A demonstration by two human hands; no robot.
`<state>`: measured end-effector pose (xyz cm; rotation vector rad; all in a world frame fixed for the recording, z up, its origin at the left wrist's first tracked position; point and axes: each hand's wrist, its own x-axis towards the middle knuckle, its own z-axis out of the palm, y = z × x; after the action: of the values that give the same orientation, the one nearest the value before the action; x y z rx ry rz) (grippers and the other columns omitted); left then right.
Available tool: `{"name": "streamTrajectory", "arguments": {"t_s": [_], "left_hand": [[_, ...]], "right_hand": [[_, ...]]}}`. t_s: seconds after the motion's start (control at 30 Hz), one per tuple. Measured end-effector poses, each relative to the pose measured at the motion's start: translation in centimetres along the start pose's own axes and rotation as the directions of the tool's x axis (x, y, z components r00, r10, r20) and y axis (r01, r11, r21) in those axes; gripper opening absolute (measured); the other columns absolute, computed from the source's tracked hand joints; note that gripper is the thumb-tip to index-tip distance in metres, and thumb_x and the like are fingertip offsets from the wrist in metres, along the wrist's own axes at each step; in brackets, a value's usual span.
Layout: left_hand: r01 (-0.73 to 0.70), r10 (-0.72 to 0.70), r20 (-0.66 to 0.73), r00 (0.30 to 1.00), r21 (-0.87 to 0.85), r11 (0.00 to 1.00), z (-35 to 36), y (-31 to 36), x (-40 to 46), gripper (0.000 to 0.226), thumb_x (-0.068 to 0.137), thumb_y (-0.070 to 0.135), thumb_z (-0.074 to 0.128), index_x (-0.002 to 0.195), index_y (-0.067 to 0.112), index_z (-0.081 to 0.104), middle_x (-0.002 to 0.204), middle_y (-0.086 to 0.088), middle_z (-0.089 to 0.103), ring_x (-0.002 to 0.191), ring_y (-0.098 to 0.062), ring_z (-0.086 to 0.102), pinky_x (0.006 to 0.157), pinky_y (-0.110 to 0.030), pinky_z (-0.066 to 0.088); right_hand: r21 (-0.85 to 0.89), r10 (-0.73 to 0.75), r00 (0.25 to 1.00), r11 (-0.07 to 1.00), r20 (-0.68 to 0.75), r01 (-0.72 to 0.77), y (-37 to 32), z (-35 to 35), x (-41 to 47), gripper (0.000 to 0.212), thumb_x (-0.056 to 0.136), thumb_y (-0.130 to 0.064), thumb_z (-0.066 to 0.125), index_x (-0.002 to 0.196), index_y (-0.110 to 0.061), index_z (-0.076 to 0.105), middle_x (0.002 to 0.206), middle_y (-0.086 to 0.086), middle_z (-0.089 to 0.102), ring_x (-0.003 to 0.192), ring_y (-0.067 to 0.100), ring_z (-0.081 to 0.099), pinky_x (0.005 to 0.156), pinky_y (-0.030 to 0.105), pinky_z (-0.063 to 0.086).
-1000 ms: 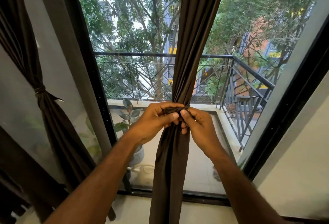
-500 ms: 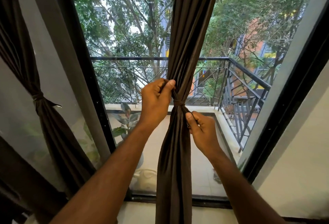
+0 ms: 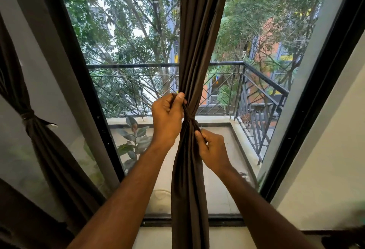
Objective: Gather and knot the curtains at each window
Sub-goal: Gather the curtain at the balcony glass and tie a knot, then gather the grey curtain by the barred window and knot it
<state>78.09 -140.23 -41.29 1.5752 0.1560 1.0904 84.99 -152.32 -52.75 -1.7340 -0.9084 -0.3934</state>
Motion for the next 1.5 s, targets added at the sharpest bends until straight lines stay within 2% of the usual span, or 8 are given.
{"name": "streamTrajectory", "arguments": {"t_s": [0.17, 0.27, 0.4, 0.6, 0.87, 1.03, 1.13, 1.5], "left_hand": [[-0.135, 0.130, 0.039, 0.991, 0.201, 0.970, -1.5, -0.5, 1.4, 0.033, 0.099, 0.018, 0.063, 0.070, 0.002, 0.060, 0.056, -0.002, 0.050, 0.052, -0.010, 0.043, 0.053, -0.027, 0.035], [-0.271, 0.237, 0.160, 0.958, 0.247, 0.930, -1.9, -0.1, 1.1, 0.006, 0.093, 0.010, 0.068, 0.099, 0.011, 0.067, 0.071, 0.000, 0.062, 0.062, -0.007, 0.056, 0.060, -0.023, 0.046], [-0.380, 0.288, 0.309, 0.906, 0.299, 0.875, -1.6, -0.3, 0.6, 0.043, 0.087, 0.022, 0.075, 0.122, 0.020, 0.051, 0.075, 0.002, 0.060, 0.059, -0.012, 0.059, 0.054, -0.027, 0.048], [-0.614, 0.347, 0.618, 0.706, 0.289, 0.734, 1.7, -0.3, -1.1, 0.028, 0.090, 0.030, 0.066, 0.112, 0.013, 0.058, 0.063, 0.011, 0.049, 0.060, -0.015, 0.050, 0.061, -0.043, 0.052], [-0.498, 0.400, 0.645, 0.651, -0.034, 0.866, 15.0, 4.3, -2.4, 0.019, 0.089, 0.023, 0.068, 0.097, 0.011, 0.055, 0.066, 0.008, 0.050, 0.060, -0.009, 0.050, 0.061, -0.032, 0.041], [-0.468, 0.407, 0.661, 0.630, -0.096, 0.879, 23.0, 9.3, -4.8, 0.014, 0.085, 0.022, 0.066, 0.085, 0.010, 0.058, 0.064, 0.001, 0.054, 0.058, -0.016, 0.050, 0.059, -0.026, 0.042], [-0.511, 0.420, 0.695, 0.585, -0.087, 0.855, 27.2, 12.0, -7.2, 0.016, 0.089, 0.017, 0.069, 0.078, 0.013, 0.058, 0.061, 0.007, 0.053, 0.055, -0.007, 0.049, 0.055, -0.013, 0.038], [-0.480, 0.347, 0.764, 0.544, -0.055, 0.875, 43.6, 19.4, -21.0, 0.018, 0.088, 0.023, 0.073, 0.077, 0.013, 0.063, 0.069, -0.001, 0.062, 0.064, -0.018, 0.059, 0.072, -0.039, 0.060]], "right_hand": [[-0.170, -0.079, 0.997, 0.982, 0.001, 0.078, -0.6, 0.1, 1.7, 0.040, 0.104, -0.043, 0.045, 0.069, -0.025, 0.044, 0.057, -0.011, 0.041, 0.051, 0.016, 0.044, 0.051, 0.035, 0.037], [-0.253, -0.086, 0.996, 0.964, -0.007, 0.082, -0.5, -0.9, 2.5, 0.032, 0.101, -0.046, 0.048, 0.079, -0.023, 0.054, 0.071, -0.006, 0.054, 0.064, 0.016, 0.055, 0.062, 0.039, 0.048], [-0.363, -0.077, 0.997, 0.929, 0.014, 0.076, -0.1, -4.0, 5.1, 0.022, 0.088, -0.035, 0.059, 0.105, -0.021, 0.063, 0.101, -0.004, 0.067, 0.092, 0.020, 0.065, 0.081, 0.050, 0.053], [-0.580, -0.025, 0.998, 0.814, -0.059, -0.013, -0.8, -9.6, 4.7, 0.024, 0.083, -0.021, 0.057, 0.104, -0.014, 0.066, 0.104, 0.004, 0.069, 0.096, 0.029, 0.066, 0.082, 0.050, 0.053], [-0.755, 0.076, 0.958, 0.599, -0.277, -0.266, -2.8, -24.7, -1.1, 0.021, 0.084, -0.014, 0.057, 0.104, -0.013, 0.063, 0.097, 0.005, 0.069, 0.086, 0.033, 0.067, 0.078, 0.043, 0.052], [-0.770, 0.103, 0.899, 0.480, -0.426, -0.420, -5.1, -35.4, -3.7, 0.022, 0.091, -0.018, 0.057, 0.113, -0.017, 0.062, 0.102, 0.001, 0.071, 0.092, 0.029, 0.067, 0.088, 0.047, 0.052], [-0.786, 0.084, 0.884, 0.425, -0.460, -0.450, -5.7, -41.0, -5.7, 0.021, 0.092, -0.018, 0.057, 0.112, -0.017, 0.063, 0.101, 0.003, 0.072, 0.091, 0.031, 0.067, 0.087, 0.047, 0.052], [-0.826, 0.073, 0.886, 0.332, -0.459, -0.455, -6.9, -61.5, -13.6, 0.021, 0.086, -0.019, 0.048, 0.099, -0.014, 0.063, 0.088, 0.010, 0.070, 0.079, 0.038, 0.064, 0.074, 0.047, 0.055]]}}
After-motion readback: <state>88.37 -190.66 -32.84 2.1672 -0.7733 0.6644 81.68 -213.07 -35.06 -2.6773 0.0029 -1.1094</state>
